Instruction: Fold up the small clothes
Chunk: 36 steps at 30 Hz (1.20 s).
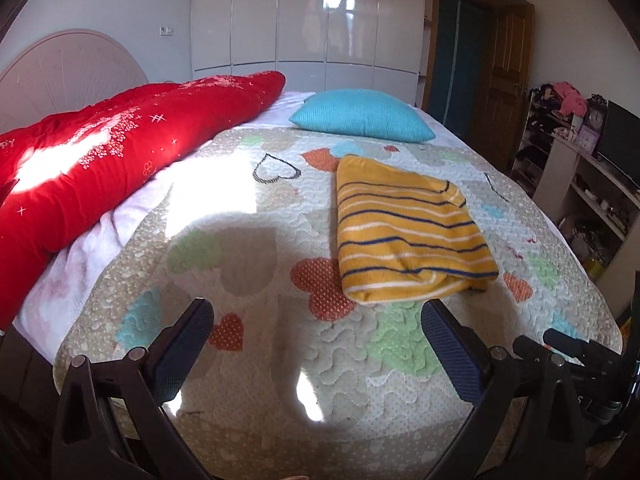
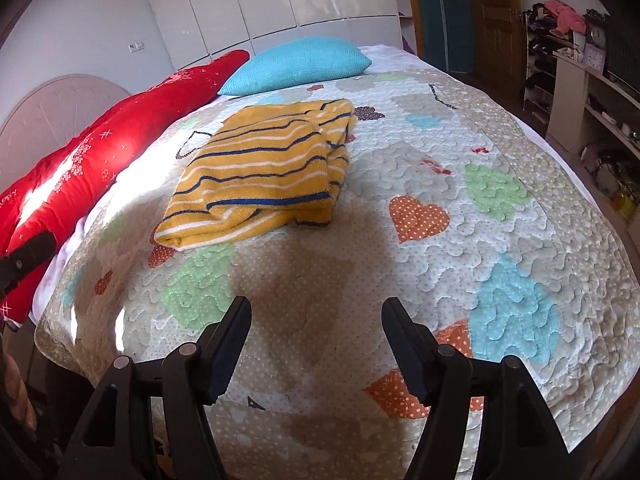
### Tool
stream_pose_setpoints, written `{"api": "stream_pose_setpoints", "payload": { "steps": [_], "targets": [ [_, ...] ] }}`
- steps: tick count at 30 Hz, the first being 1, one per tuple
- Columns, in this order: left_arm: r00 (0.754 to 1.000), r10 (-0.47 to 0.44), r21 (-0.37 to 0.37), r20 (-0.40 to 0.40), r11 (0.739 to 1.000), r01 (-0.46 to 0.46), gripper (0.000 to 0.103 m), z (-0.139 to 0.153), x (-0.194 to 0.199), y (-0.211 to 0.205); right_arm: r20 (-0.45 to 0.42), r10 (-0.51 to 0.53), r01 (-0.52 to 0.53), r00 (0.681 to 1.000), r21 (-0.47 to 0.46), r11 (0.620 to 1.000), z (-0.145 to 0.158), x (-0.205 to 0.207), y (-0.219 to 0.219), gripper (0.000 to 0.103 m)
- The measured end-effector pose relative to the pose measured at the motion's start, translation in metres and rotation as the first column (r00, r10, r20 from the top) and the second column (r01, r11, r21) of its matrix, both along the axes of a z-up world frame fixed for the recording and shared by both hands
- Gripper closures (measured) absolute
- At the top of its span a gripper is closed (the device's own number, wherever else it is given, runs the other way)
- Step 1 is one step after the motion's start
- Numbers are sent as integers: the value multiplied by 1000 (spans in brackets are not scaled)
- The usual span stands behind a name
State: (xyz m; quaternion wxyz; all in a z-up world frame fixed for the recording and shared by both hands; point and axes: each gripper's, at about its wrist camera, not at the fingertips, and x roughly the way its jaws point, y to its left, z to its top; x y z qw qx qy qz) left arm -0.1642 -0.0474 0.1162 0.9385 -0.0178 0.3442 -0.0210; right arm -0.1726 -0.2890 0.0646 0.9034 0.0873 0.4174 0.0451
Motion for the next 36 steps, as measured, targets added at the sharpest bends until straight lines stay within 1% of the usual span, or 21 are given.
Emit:
{"api": "stream_pose_setpoints", "payload": {
  "steps": [5,9,15,21,26,36],
  "targets": [
    [998,-33,32,-58,999,35,0,-19,1,-12,-18,-6,6,1000,-29,1000,-6,3,4,30],
    [995,-45,30,-90,998,48,0,-28,2,-15,-32,-5,4,999,-38,999,-11,4,6,29],
    [991,-44,22,-127,999,47,0,-35,5,-14,-36,1,-3,999,-62,998,-15,3,11,29],
    [986,-23,38,-165,999,30,0,-44,9,-13,-51,1,-4,999,-65,998,-20,5,10,28],
    [983,-16,47,-185,999,25,0,-50,11,-12,-62,1,-6,998,-81,997,-24,6,11,28],
    [976,-43,24,-212,999,49,0,-57,12,-15,-80,3,-13,997,-120,993,-30,8,14,28]
  ]
}}
